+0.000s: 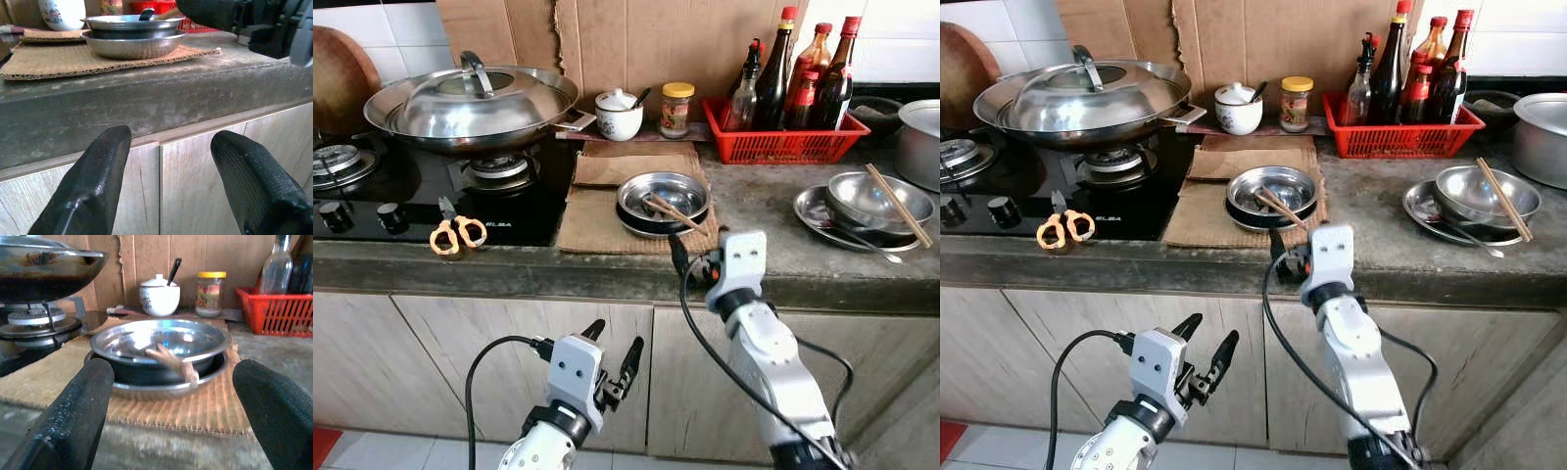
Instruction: Kitchen organization
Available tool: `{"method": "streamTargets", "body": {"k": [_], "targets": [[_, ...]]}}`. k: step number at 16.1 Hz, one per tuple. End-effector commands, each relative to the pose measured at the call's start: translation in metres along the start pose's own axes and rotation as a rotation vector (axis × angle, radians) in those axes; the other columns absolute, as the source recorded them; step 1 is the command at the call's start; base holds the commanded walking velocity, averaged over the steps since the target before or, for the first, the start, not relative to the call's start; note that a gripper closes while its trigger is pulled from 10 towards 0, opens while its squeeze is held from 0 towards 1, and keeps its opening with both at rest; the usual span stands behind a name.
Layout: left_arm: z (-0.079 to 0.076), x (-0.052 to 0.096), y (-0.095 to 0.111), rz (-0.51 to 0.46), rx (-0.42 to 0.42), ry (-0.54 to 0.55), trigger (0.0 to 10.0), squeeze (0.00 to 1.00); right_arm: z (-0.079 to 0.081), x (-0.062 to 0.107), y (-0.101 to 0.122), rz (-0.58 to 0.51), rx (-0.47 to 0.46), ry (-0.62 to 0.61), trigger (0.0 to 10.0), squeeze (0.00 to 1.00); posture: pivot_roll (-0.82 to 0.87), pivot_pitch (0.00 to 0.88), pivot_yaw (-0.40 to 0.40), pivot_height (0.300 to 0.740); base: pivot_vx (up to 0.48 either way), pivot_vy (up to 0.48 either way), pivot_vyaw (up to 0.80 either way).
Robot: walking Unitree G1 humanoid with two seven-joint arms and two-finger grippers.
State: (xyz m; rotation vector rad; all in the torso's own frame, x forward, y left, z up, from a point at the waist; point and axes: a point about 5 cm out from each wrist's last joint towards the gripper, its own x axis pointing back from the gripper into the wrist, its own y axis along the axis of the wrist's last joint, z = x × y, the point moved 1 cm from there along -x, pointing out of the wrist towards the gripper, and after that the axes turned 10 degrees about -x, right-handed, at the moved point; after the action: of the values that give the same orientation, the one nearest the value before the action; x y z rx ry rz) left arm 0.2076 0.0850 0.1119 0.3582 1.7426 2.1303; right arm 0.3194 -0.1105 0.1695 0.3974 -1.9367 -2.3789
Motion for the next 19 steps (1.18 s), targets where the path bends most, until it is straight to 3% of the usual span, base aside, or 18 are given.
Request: {"method": "streamTargets", "body": {"k": [1,17,18,19], "targets": [[0.0,0.0,0.006,-0.033,-0.019,0.002,10.0,0.0,0.003,-0.004,0.003,-0.02,-0.004,0.009,10.0,0.0,0.13,0.0,-0.021,0.74,0.0,0.0,0.0],[0.0,0.0,0.006,-0.036,-0.025,0.015,10.0,0.0,0.012,-0.026,0.002,-0.026,0.009,0.031,10.0,0.0,0.13,0.0,-0.03,0.74,0.0,0.0,0.0],[0.0,0.0,0.006,-0.036,-0.025,0.015,10.0,0.0,0.013,-0.027,0.002,-0.026,0.008,0.033,7.6,0.0,0.13,0.0,-0.031,0.74,0.0,0.0,0.0],[0.0,0.0,0.006,-0.036,-0.024,0.016,10.0,0.0,0.013,-0.028,0.001,-0.027,0.013,0.034,2.3,0.0,0.13,0.0,-0.032,0.74,0.0,0.0,0.0]]}}
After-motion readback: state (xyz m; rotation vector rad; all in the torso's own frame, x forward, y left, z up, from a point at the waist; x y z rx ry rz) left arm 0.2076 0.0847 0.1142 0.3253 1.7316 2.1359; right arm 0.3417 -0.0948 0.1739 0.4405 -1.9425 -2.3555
